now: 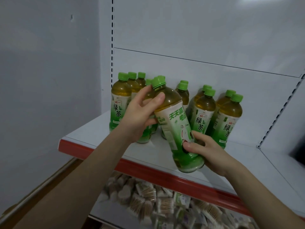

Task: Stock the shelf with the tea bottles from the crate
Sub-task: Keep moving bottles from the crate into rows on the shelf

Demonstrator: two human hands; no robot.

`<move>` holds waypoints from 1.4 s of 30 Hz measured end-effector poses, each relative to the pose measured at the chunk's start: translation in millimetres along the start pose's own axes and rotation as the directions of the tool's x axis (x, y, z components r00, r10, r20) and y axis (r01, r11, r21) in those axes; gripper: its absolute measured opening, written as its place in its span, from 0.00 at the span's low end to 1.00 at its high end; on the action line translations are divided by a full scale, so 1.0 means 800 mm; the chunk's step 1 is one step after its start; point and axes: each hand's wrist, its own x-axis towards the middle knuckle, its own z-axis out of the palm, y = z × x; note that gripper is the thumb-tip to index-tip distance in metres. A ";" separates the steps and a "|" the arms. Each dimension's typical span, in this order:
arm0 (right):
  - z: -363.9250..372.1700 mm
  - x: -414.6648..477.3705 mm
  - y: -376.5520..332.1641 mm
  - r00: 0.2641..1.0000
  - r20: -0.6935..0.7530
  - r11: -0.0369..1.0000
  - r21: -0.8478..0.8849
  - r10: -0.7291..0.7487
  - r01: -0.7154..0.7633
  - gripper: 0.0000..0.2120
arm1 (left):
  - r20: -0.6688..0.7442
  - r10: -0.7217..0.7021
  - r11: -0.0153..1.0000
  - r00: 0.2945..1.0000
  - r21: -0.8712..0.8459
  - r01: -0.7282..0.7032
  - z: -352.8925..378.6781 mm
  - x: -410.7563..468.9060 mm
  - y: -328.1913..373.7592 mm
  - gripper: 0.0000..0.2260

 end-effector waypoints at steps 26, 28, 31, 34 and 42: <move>-0.027 -0.008 0.014 0.992 0.121 0.959 0.275 0.041 -0.074 0.39 | 0.180 -0.043 0.996 0.983 -0.065 0.056 0.041 0.026 -0.007 0.28; -0.026 -0.010 0.010 0.993 0.113 0.956 0.284 0.034 -0.065 0.36 | 0.112 -0.010 0.998 0.994 -0.067 0.018 0.047 0.025 -0.007 0.29; -0.027 -0.014 -0.011 0.999 0.006 0.999 0.038 -0.035 0.034 0.32 | 0.011 0.066 0.998 0.998 0.016 -0.066 0.053 0.028 -0.007 0.31; -0.027 -0.018 -0.025 0.980 -0.108 0.932 -0.343 -0.167 0.121 0.25 | -0.052 0.139 0.979 0.989 0.158 -0.129 0.061 0.026 -0.007 0.36; -0.032 -0.003 0.005 0.949 -0.234 0.957 -0.249 -0.211 0.151 0.18 | 0.085 0.260 0.872 0.962 0.407 -0.272 0.051 0.005 -0.018 0.27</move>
